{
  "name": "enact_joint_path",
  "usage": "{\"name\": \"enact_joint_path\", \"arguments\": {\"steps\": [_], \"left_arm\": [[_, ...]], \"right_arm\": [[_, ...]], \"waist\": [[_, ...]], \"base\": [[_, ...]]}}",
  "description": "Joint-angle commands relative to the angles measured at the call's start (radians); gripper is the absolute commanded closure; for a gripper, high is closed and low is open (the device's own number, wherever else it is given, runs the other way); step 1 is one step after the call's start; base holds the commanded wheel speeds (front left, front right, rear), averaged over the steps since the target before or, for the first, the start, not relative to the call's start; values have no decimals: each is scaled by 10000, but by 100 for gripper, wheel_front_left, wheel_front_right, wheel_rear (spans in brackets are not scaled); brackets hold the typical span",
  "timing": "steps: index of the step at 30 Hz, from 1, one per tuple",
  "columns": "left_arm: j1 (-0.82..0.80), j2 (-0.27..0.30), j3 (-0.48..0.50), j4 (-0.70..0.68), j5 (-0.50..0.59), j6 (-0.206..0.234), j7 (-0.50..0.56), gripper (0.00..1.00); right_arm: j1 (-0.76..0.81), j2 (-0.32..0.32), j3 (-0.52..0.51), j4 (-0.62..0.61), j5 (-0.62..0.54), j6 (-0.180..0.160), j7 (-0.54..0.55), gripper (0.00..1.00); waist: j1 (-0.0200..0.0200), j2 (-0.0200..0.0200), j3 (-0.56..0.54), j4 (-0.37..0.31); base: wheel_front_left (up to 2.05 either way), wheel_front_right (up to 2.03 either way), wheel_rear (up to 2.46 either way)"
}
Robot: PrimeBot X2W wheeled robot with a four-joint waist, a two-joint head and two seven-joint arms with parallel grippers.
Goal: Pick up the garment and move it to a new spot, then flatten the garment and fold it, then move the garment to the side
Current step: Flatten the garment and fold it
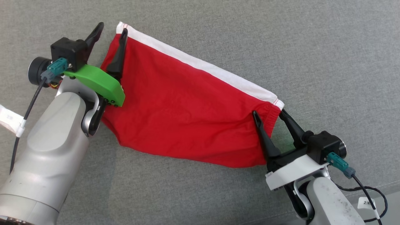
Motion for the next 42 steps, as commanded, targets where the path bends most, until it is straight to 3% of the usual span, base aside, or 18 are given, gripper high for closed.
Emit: {"name": "enact_joint_path", "arguments": {"steps": [1, 14, 29, 30, 31, 32, 33, 35, 42], "left_arm": [[78, 36, 3, -1, -103, -28, -7, 0], [1652, 612, -607, -16, -1644, -28, 486, 0], [2412, 1009, -1109, -307, -3317, -28, 2983, 0], [2454, 1018, -1191, -380, -3386, -28, 3122, 4], [2495, 1023, -1253, -450, -3450, -28, 3216, 38], [2510, 1027, -1280, -488, -3475, -28, 3251, 53], [2535, 1022, -1330, -539, -3491, -28, 3298, 76], [2586, 986, -1387, -600, -3534, -28, 3243, 100], [2676, 875, -1184, -531, -3626, -27, 2380, 100]], "right_arm": [[180, -33, -79, -78, -183, -11, -1, 0], [1294, -32, -585, -374, -1022, -11, 78, 0], [1941, -31, -1015, -1406, -1272, -11, 573, 0], [1943, -29, -1005, -1419, -1254, -11, 575, 0], [1939, -29, -995, -1429, -1241, -11, 577, 0], [1925, -30, -993, -1436, -1226, -11, 573, 0], [1902, -30, -993, -1436, -1218, -11, 563, 0], [1858, -30, -997, -1419, -1203, -11, 532, 0], [1801, -30, -1090, -1291, -1242, -11, 432, 0]], "waist": [[0, 0, -190, 73], [0, 0, -1257, 262], [0, 0, -1485, 59], [0, 0, -1479, 58], [0, 0, -1472, 58], [0, 0, -1466, 60], [0, 0, -1465, 62], [0, 0, -1478, 66], [0, 0, -1705, 177]], "base": [[0, 0, 0], [0, 0, 0], [0, 0, 0], [0, 0, 0], [0, 0, 0], [0, 0, 0], [0, 0, 0], [0, 0, 0], [0, 0, 0]]}}
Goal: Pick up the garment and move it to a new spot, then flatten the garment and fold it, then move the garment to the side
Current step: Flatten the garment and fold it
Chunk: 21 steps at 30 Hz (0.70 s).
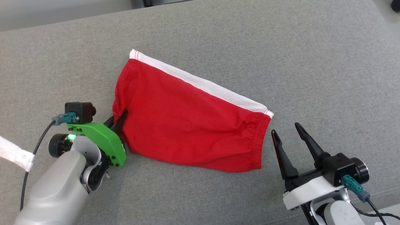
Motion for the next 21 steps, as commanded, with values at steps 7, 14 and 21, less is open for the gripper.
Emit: {"name": "enact_joint_path", "arguments": {"steps": [7, 14, 21], "left_arm": [[940, -137, 350, -78, -368, -3, -1160, 100], [2311, -439, 655, -538, -761, 145, -2018, 100], [3636, -677, 1240, -1162, -887, 442, -2372, 100]], "right_arm": [[55, -28, -430, 188, -234, -11, -46, 0], [202, -28, -779, 463, -185, -11, -25, 0], [284, -30, -784, 801, -167, -11, -84, 0]], "waist": [[0, 0, -666, 520], [0, 0, -1323, 1124], [0, 0, -1770, 1351]], "base": [[0, 0, 0], [0, 0, 0], [0, 0, 0]]}}
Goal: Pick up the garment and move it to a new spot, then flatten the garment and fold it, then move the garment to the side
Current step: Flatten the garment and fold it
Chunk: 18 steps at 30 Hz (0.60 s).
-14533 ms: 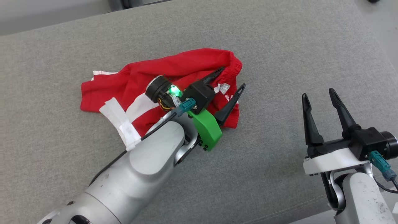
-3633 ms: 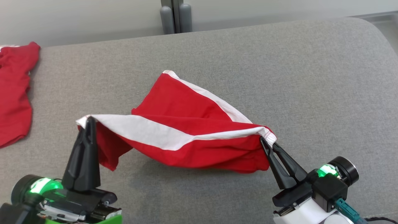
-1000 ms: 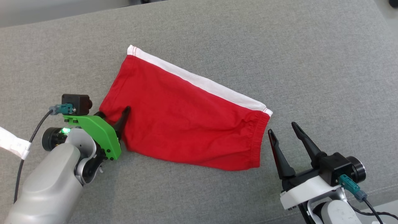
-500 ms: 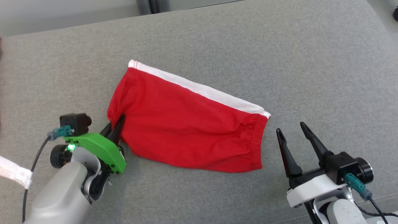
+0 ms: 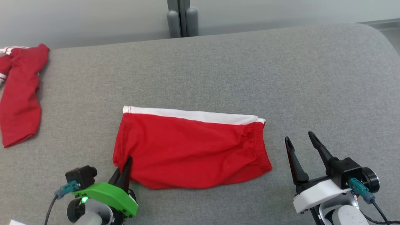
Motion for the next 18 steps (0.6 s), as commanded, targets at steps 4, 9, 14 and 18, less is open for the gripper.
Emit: {"name": "enact_joint_path", "arguments": {"steps": [4, 9, 14, 18], "left_arm": [[694, -161, 427, -310, 124, 161, -99, 100], [1104, -299, 833, -548, 408, 265, -89, 100], [1267, -453, 1452, -849, 1032, 353, -90, 0], [1404, -576, 2268, -1396, 2009, 411, -79, 0]], "right_arm": [[112, -30, 33, 183, 60, -11, -100, 0], [16, -32, 37, 350, 61, -11, -162, 0], [-168, -30, 54, 519, -7, -11, -217, 0], [-222, -32, 19, 681, -54, -11, -230, 0]], "waist": [[0, 0, -343, 165], [0, 0, -406, 62], [0, 0, -410, 3], [0, 0, -441, 34]], "base": [[0, 0, 0], [0, 0, 0], [0, 0, 0], [0, 0, 0]]}}
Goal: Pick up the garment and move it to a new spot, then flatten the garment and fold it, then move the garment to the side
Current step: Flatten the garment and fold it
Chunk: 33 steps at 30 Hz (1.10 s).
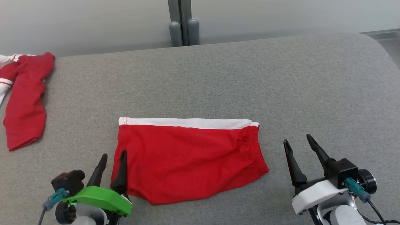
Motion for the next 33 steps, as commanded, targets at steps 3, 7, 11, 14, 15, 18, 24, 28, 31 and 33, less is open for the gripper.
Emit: {"name": "enact_joint_path", "arguments": {"steps": [3, 7, 11, 14, 15, 18, 24, 28, 31, 33], "left_arm": [[343, -256, 741, -585, 958, -68, -5, 0], [637, -572, 1357, -1157, 1905, -225, -5, 0], [984, -951, 1816, -1448, 2603, -387, -5, 0], [1196, -1184, 2009, -1426, 2837, -522, -6, 0], [1198, -1231, 2032, -1419, 2892, -551, -6, 0], [1227, -1382, 2095, -1334, 3015, -642, -6, 0], [1206, -1571, 2262, -1280, 3217, -735, -6, 0], [1175, -1675, 2411, -1370, 3340, -777, -6, 0], [1193, -1746, 2473, -1422, 3426, -781, -6, 0], [1211, -1775, 2529, -1446, 3466, -790, -6, 0]], "right_arm": [[-98, -27, 21, 171, -54, -11, -8, 0], [-221, -28, 297, 343, -5, -11, 112, 0], [-417, -30, 688, 638, 179, -11, 335, 0], [-676, -27, 895, 1002, 314, -11, 516, 0], [-755, -30, 952, 1125, 369, -11, 574, 0], [-1008, -31, 1059, 1652, 577, -11, 786, 0], [-1473, -33, 1197, 2832, 853, -11, 1105, 0], [-1760, -34, 1268, 3645, 915, -11, 1263, 0], [-1980, -31, 1346, 4184, 985, -11, 1459, 0], [-2132, -28, 1522, 4474, 1153, -11, 1571, 9]], "waist": [[0, 0, -76, 67], [0, 0, -160, 121], [0, 0, -222, 176], [0, 0, -224, 255], [0, 0, -221, 288], [0, 0, -196, 428], [0, 0, -132, 691], [0, 0, -59, 811], [0, 0, -6, 859], [0, 0, 28, 869]], "base": [[0, 0, 0], [0, 0, 0], [0, 0, 0], [0, 0, 0], [0, 0, 0], [0, 0, 0], [0, 0, 0], [0, 0, 0], [0, 0, 0], [0, 0, 0]]}}
